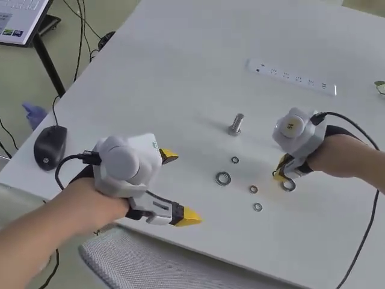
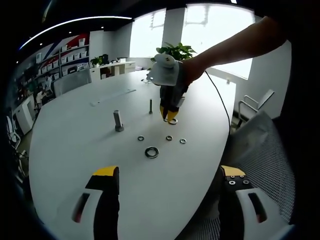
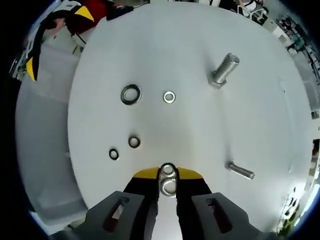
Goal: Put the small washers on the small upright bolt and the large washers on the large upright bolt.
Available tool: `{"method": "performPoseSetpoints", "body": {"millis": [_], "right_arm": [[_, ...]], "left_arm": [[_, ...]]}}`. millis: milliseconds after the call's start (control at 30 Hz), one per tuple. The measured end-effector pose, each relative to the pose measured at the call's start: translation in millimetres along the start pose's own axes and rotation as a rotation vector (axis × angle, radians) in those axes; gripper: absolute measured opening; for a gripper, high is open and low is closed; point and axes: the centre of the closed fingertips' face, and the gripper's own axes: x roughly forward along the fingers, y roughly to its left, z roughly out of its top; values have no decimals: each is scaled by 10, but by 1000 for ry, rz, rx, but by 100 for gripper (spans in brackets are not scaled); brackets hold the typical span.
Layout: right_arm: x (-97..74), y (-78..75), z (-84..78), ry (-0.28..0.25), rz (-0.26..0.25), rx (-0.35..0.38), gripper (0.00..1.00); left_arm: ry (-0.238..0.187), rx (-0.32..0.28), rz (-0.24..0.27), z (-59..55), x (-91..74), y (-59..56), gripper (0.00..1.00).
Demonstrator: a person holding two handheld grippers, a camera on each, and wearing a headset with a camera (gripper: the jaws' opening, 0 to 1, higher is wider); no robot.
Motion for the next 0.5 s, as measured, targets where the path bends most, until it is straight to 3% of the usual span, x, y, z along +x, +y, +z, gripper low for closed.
{"method": "performPoseSetpoints", "body": {"millis": [367,500], "right_arm": [[-217,-177,-357,-14,-34,118,12],[-267,-227,-420,-18,-39,139,12]], "left_arm": [[-3,-2,15,13,19,122,94],[-10,-8,18,27,16,132,97]]}}
